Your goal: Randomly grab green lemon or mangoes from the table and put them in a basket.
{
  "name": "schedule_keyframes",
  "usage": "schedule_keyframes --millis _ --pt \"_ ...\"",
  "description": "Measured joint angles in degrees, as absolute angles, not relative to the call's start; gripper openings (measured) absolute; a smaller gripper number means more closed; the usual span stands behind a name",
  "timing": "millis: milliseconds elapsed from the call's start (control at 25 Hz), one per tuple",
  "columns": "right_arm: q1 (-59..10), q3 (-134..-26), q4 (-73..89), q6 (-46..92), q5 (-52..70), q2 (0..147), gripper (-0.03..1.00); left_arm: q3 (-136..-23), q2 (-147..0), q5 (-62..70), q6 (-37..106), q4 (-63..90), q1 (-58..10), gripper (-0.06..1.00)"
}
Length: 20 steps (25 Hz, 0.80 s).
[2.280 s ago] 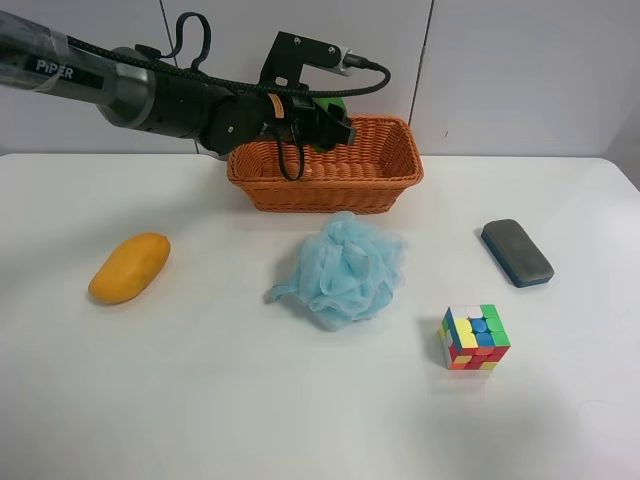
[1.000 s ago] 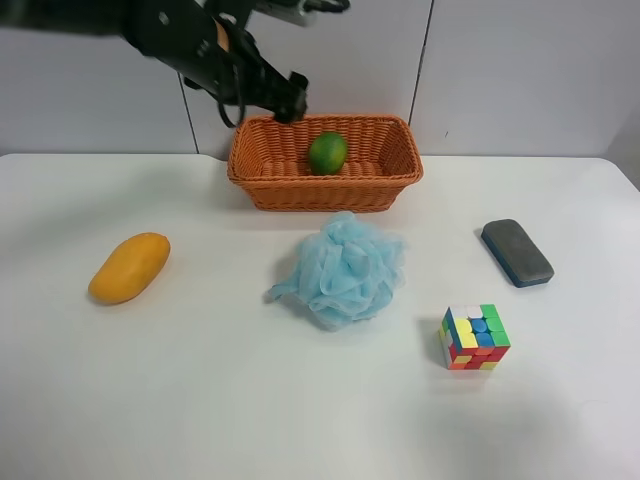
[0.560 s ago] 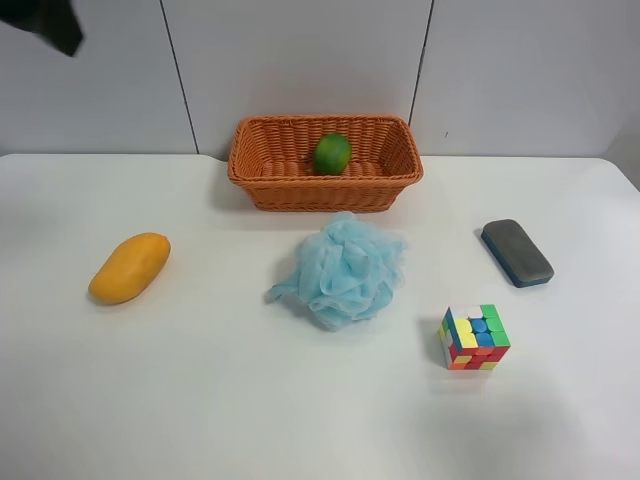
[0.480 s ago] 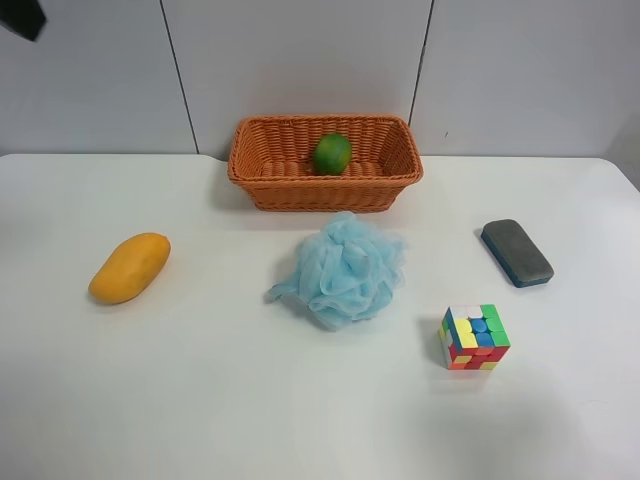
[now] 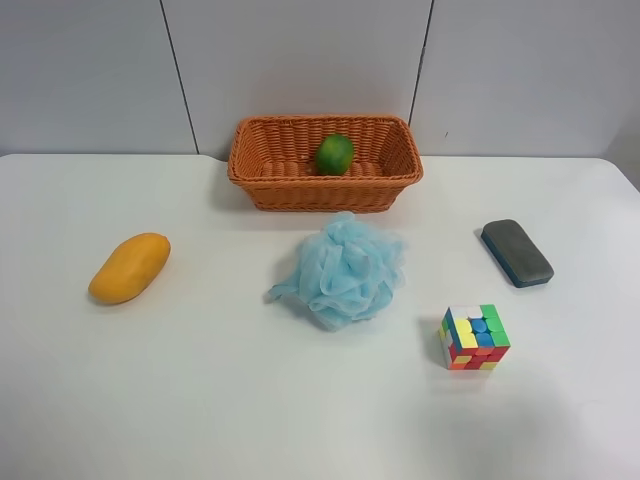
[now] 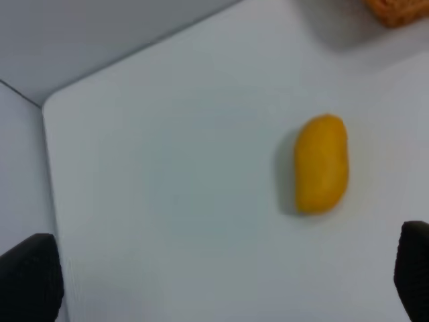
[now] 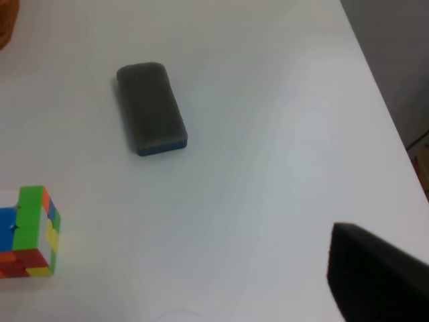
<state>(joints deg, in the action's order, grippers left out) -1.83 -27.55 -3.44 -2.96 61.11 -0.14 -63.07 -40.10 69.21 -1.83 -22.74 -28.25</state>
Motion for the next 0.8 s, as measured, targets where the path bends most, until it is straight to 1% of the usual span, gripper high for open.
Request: schedule_keyframes --millis 280,600,680,800 --pt "-1.83 -27.55 -3.44 -2.96 61.11 -0.14 0.99 -48.2 -26.9 69.32 -1.83 -14.56 -28.25 0.99" --pt "-1.83 -27.55 -3.44 -2.96 61.11 -0.14 0.99 -39.53 -24.11 69.39 -1.64 -7.87 -28.17 0.99" --pt "-1.83 -27.55 -3.44 -2.96 61.11 -0.14 0.99 -38.47 -23.29 69.39 -1.6 -6.19 -26.85 0.99" --pt "-1.83 -27.55 -3.44 -2.96 61.11 -0.14 0.99 -37.65 -21.62 69.33 -1.6 -3.84 -21.5 0.99"
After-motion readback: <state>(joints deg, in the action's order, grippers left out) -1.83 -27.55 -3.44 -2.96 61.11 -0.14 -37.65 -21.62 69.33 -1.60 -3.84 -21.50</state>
